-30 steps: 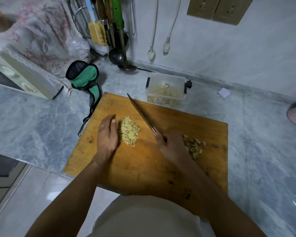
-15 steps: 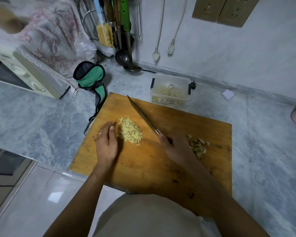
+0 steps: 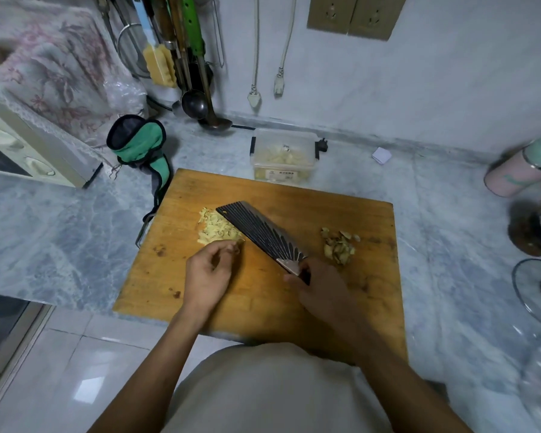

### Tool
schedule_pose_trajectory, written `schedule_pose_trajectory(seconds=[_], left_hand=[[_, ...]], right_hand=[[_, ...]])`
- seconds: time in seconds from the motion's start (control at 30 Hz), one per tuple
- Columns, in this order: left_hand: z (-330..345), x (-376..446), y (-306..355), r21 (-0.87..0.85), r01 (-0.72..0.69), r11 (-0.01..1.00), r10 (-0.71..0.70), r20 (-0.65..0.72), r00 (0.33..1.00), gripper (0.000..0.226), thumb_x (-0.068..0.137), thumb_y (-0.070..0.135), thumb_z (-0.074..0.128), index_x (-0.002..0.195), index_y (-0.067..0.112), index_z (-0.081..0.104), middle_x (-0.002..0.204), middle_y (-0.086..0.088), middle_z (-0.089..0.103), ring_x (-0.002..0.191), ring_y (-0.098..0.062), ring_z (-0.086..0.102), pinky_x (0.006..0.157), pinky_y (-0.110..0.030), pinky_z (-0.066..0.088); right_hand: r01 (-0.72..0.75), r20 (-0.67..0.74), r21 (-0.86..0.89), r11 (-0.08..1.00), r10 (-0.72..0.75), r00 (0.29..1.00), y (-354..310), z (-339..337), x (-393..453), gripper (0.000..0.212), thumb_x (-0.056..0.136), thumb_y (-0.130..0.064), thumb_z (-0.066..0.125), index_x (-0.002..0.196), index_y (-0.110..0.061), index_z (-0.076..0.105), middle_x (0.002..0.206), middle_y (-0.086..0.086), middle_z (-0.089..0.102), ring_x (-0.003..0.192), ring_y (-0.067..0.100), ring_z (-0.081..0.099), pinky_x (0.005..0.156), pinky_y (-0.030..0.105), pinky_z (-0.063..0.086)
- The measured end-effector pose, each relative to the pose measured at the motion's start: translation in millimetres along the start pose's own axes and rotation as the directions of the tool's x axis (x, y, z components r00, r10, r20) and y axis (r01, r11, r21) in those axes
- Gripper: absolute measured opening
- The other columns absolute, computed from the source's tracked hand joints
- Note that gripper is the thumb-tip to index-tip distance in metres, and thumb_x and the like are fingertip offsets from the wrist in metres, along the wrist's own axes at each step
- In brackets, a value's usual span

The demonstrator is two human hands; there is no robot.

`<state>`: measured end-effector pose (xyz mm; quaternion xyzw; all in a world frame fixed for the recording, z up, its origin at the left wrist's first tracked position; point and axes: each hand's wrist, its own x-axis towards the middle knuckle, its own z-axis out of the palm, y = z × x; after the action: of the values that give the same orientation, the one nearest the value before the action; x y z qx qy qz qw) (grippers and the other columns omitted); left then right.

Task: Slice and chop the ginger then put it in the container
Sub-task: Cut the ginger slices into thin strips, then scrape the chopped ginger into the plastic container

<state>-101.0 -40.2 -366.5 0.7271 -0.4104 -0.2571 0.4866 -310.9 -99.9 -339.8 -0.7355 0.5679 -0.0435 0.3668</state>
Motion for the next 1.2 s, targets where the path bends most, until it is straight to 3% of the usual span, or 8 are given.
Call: schedule_pose_trajectory(seconds=[0.13,0.23,0.33,0.43,0.83,0.93,1.1,1.2], left_hand=[[12.5,-11.0,2.0,-0.007,-0.009,1.000,0.009,0.081,0.997,0.021,0.097,0.008,0.057,0.107,0.016,0.074,0.101,0.010,0.072,0.095,0.010,0.062,0.082,-0.003,0.042],[15.0,-19.1,1.5,-0.046,0.019,0.999,-0.014,0.116,0.993,0.024,0.097,0.004,0.056,0.107,0.017,0.073,0.100,0.012,0.071,0.095,0.007,0.063,0.082,-0.005,0.044],[16.8,-29.1,-2.1,-0.081,0.062,0.995,-0.051,0.122,0.991,0.024,0.097,0.004,0.055,0.107,0.018,0.072,0.101,0.012,0.071,0.094,0.004,0.064,0.083,-0.008,0.046],[20.5,-37.0,-7.7,-0.093,0.116,0.989,-0.105,0.121,0.987,0.022,0.098,0.007,0.056,0.109,0.014,0.073,0.103,0.011,0.071,0.093,0.006,0.063,0.080,-0.005,0.045],[40.2,-55.1,-0.9,-0.118,0.225,0.967,-0.205,0.163,0.965,0.023,0.098,0.006,0.055,0.109,0.014,0.073,0.097,0.007,0.074,0.093,-0.004,0.067,0.085,-0.011,0.048],[43.5,-56.6,2.4,-0.100,0.223,0.970,-0.205,0.166,0.965,0.023,0.098,0.005,0.055,0.107,0.015,0.073,0.098,0.009,0.073,0.093,0.000,0.066,0.084,-0.007,0.045],[41.9,-47.1,14.5,-0.086,0.230,0.969,-0.220,0.109,0.969,0.022,0.099,0.008,0.055,0.106,0.021,0.071,0.099,0.017,0.070,0.091,0.014,0.060,0.081,-0.002,0.041],[37.1,-42.4,24.0,-0.087,0.223,0.971,-0.220,0.047,0.974,0.022,0.099,0.009,0.055,0.104,0.024,0.071,0.101,0.014,0.071,0.097,0.007,0.062,0.088,-0.010,0.044]], right_hand=[[0.026,-0.054,0.098,0.995,-0.021,0.998,9.9,2.0,-17.3,0.033,0.099,-0.051,0.055,0.092,-0.018,0.060,0.078,-0.009,0.058,0.068,0.002,0.055,0.054,0.015,0.037],[0.044,-0.102,0.280,0.959,-0.016,0.995,14.2,-3.8,-26.6,0.052,0.097,-0.057,0.045,0.080,-0.012,0.064,0.065,-0.004,0.061,0.061,0.016,0.065,0.058,0.032,0.050],[-0.005,-0.048,0.451,0.893,0.030,0.998,17.2,-11.2,-35.8,0.054,0.106,-0.045,0.040,0.079,-0.004,0.063,0.058,-0.002,0.058,0.051,0.013,0.054,0.052,0.030,0.044],[-0.086,0.053,0.571,0.816,0.067,0.996,16.8,-8.0,-44.7,0.049,0.107,-0.046,0.038,0.078,-0.013,0.060,0.063,0.003,0.056,0.052,0.016,0.050,0.047,0.025,0.040],[-0.216,-0.001,0.547,0.808,0.259,0.966,59.5,-14.5,-49.5,0.053,0.107,-0.048,0.034,0.075,-0.015,0.060,0.061,-0.003,0.057,0.049,0.008,0.051,0.053,0.025,0.044],[-0.134,-0.064,0.432,0.892,0.179,0.982,66.1,-26.5,-45.7,0.055,0.105,-0.053,0.035,0.072,-0.016,0.059,0.059,-0.002,0.057,0.052,0.014,0.054,0.059,0.033,0.044],[-0.092,0.003,0.349,0.933,0.097,0.995,38.1,-17.9,-48.8,0.043,0.104,-0.051,0.043,0.083,-0.017,0.062,0.075,0.001,0.068,0.065,0.014,0.062,0.062,0.030,0.048],[-0.076,-0.009,0.329,0.941,0.084,0.996,23.9,-5.7,-46.7,0.036,0.102,-0.047,0.051,0.087,-0.015,0.058,0.078,0.002,0.065,0.064,0.010,0.056,0.054,0.022,0.040]])
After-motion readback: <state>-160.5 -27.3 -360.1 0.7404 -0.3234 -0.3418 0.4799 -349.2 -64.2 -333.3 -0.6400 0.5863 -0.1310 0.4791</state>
